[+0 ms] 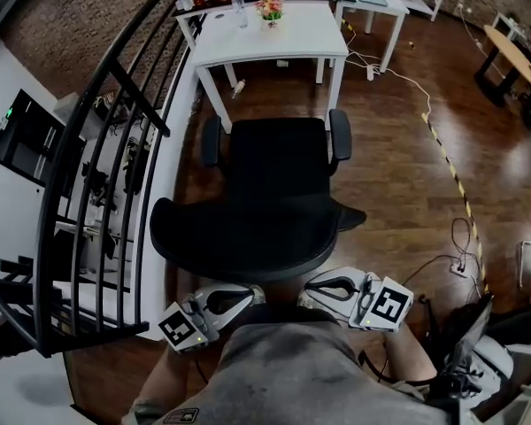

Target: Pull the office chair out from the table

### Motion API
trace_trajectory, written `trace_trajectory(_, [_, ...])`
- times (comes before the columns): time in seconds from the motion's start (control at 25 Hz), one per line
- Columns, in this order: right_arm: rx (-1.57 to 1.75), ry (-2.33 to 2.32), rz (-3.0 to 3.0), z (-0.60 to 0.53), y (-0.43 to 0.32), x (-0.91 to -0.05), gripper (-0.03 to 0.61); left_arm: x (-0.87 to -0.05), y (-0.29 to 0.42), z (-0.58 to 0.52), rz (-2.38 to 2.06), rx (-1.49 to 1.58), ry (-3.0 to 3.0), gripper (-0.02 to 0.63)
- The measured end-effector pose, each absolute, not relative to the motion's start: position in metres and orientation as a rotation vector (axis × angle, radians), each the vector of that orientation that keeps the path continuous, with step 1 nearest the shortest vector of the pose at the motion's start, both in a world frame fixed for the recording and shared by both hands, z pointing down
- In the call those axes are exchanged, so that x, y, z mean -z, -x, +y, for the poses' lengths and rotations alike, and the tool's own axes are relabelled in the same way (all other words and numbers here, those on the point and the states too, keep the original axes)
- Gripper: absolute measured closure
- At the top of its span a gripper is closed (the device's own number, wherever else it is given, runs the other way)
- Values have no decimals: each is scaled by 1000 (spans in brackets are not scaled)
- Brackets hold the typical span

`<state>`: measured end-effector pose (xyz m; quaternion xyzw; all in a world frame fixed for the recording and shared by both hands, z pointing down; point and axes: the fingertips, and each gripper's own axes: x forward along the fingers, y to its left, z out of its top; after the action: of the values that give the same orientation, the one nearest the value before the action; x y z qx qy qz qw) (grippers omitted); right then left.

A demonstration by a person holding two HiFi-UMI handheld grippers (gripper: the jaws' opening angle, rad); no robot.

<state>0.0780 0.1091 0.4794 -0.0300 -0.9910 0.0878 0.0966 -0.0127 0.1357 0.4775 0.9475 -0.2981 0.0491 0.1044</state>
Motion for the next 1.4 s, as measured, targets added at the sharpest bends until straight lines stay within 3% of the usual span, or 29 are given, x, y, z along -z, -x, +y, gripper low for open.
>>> trace_trajectory(0.76, [-310, -90, -2901, 221, 6, -483, 572, -475, 78, 221, -606, -28, -2885, 611])
trace_trajectory(1.4, [-350, -44, -2871, 264, -31, -486, 572, -486, 28, 271, -584, -19, -2834, 611])
